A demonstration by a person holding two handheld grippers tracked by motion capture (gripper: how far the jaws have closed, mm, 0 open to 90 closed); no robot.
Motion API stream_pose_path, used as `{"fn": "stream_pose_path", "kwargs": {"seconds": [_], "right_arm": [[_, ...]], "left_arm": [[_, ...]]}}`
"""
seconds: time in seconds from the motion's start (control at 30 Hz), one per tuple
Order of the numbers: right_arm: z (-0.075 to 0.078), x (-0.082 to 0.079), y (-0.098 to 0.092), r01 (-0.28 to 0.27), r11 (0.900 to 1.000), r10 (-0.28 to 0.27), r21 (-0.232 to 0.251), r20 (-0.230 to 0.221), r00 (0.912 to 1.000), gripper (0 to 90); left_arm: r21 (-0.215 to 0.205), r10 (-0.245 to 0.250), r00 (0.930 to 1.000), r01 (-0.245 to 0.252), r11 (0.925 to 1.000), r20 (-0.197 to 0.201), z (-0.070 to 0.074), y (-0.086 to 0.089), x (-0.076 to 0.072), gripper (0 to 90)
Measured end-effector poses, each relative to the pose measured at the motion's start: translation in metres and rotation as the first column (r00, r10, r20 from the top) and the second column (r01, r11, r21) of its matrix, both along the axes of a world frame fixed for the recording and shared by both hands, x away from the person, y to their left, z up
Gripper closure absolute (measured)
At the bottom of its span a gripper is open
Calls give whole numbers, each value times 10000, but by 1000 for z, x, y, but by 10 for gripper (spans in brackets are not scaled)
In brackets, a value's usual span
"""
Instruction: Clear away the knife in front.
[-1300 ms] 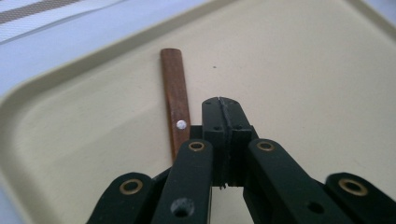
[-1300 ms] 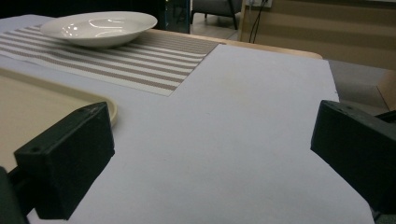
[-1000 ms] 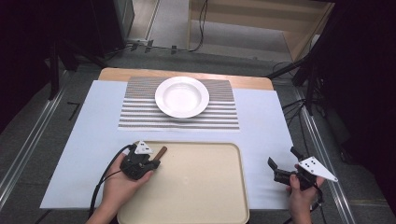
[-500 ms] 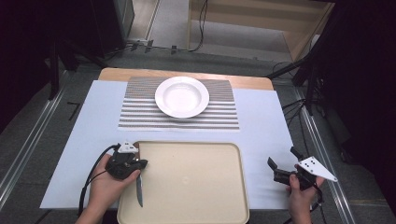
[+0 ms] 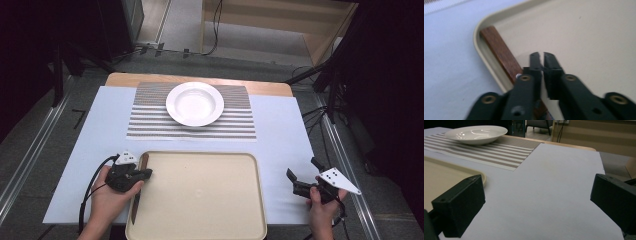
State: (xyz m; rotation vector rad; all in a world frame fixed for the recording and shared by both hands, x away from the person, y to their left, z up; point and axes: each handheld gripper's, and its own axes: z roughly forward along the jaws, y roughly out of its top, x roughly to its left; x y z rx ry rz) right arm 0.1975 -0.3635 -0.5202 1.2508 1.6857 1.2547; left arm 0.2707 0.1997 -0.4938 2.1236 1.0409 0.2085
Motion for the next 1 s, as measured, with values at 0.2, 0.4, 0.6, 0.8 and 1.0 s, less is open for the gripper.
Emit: {"fn": "stream_pose_path", "kwargs": {"seconds": [0.2,0.4,0.6,0.8,1.0], "right_arm": [[0,0,0,1,10000,-1,-12,-3,10000,0],[0,0,0,-4,10000,4,4,8,10000,0],[0,0,0,-3,10000,3,1,10,10000,0],[0,0,0,8,10000,-8,6,-10,10000,0],[0,0,0,0,10000,0,9,4,10000,0]], "left_arm": [[-635,509,9896,-427,9971,1343,6,8,-7,506],[-1549,736,9770,-427,9870,2001,11,22,-11,342],[-1552,932,9694,-584,9862,2273,12,32,-14,91],[-1827,1070,9640,-628,9812,2436,11,48,-15,0],[-1769,1271,9536,-801,9810,2729,9,63,-19,0]]}}
